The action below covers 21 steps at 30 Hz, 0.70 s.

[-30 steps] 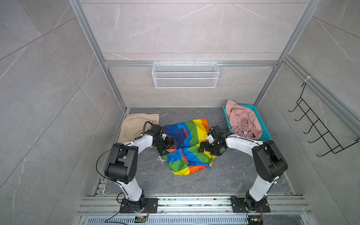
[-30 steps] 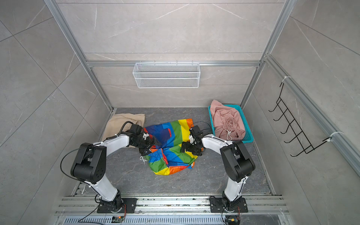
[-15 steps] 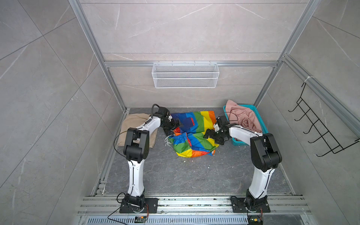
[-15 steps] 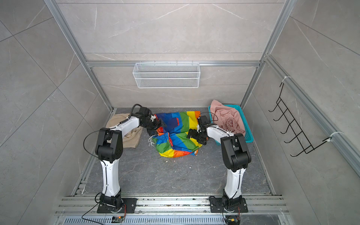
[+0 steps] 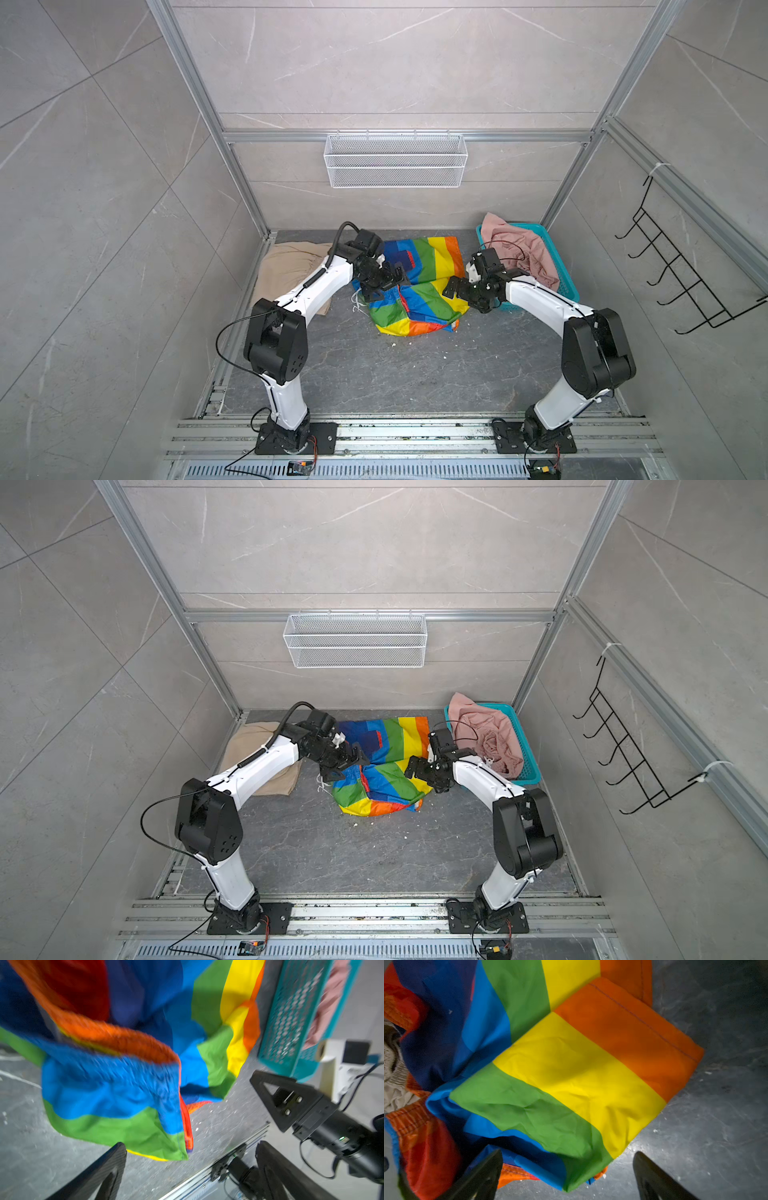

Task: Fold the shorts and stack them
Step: 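Hold the waistband with the left gripper while the right gripper grips the leg hem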

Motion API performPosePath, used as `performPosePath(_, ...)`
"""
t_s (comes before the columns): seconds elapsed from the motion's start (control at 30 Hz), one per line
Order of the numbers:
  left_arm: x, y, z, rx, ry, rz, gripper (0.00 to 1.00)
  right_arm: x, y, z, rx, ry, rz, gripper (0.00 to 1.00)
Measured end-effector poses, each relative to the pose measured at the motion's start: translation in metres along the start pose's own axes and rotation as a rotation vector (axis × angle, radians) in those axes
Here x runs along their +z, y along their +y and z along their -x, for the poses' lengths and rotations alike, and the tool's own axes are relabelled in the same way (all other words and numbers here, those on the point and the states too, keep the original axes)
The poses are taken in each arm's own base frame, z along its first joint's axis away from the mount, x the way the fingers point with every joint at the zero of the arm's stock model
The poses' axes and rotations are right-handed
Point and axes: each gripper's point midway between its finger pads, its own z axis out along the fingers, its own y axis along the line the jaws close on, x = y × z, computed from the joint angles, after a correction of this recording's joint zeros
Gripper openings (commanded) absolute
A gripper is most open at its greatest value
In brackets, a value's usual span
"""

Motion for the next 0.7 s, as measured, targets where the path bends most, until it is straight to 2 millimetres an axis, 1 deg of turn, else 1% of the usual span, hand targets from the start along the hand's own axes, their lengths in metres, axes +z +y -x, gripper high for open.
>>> performPosePath(0.07,0.006,0.005,-0.003,-0.007,0.016,0.043,0.99,0.003,-0.005,-0.006,0.005,0.015,-0.012,0.99)
performPosePath(0.13,0.014,0.016,0.002,-0.024,0.017,0.094,0.99,0.005,-0.008,-0.01,0.008,0.025,-0.019,0.99)
performPosePath(0.2,0.022,0.029,0.011,-0.04,0.012,0.154,0.98,0.006,-0.01,-0.013,0.008,0.028,-0.024,0.99)
performPosePath(0.3,0.035,0.041,0.024,-0.051,0.009,0.215,0.92,0.003,-0.01,-0.013,0.0,0.024,-0.022,0.99)
performPosePath(0.4,0.045,0.043,0.034,-0.057,0.007,0.229,0.83,-0.002,-0.01,-0.014,-0.007,0.013,-0.016,0.99)
performPosePath(0.43,0.047,0.042,0.036,-0.056,0.007,0.228,0.76,-0.003,-0.011,-0.016,-0.007,0.012,-0.018,0.99)
performPosePath(0.5,0.051,0.039,0.04,-0.045,0.006,0.228,0.56,-0.003,-0.013,-0.019,-0.006,0.015,-0.02,0.99)
performPosePath(0.57,0.053,0.033,0.043,-0.026,0.006,0.225,0.26,-0.001,-0.017,-0.025,-0.003,0.026,-0.027,0.99)
performPosePath(0.63,0.052,0.031,0.045,-0.009,0.006,0.233,0.0,0.001,-0.021,-0.03,0.001,0.037,-0.037,0.99)
performPosePath(0.7,0.047,0.031,0.046,0.017,0.008,0.255,0.0,0.003,-0.024,-0.035,0.003,0.046,-0.041,0.99)
